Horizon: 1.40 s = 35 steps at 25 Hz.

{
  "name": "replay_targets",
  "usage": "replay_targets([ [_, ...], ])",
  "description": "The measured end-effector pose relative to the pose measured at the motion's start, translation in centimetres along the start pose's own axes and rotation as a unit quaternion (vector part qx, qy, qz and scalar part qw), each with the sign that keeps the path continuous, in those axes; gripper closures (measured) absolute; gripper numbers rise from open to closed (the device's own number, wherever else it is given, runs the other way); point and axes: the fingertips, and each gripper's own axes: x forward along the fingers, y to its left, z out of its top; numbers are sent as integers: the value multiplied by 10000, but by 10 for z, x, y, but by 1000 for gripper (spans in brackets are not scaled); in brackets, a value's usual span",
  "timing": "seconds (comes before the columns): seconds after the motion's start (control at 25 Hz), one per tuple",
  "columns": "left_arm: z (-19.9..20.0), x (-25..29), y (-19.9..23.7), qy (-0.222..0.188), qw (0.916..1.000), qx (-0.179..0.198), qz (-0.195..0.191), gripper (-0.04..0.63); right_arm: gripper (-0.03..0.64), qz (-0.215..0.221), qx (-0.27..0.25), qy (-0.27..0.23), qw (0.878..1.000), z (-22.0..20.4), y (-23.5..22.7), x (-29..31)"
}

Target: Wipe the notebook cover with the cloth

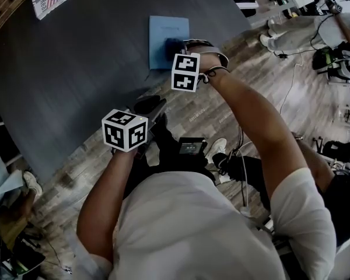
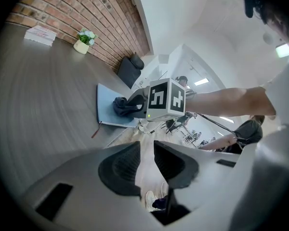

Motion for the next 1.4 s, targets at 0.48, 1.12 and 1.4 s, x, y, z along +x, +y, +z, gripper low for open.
replay_targets([
  [0.48, -8, -9, -9, 44, 9999, 106, -97, 502, 513, 71, 75, 2, 9999, 3, 29, -12],
  [1.12, -12, -28, -17, 25, 9996, 208, -185, 502, 513, 225, 96, 4, 9997, 10, 60, -30],
  [1.4, -15, -33, -24, 38, 9994, 282, -198, 502, 514, 356, 187, -144, 9991, 11, 79, -47],
])
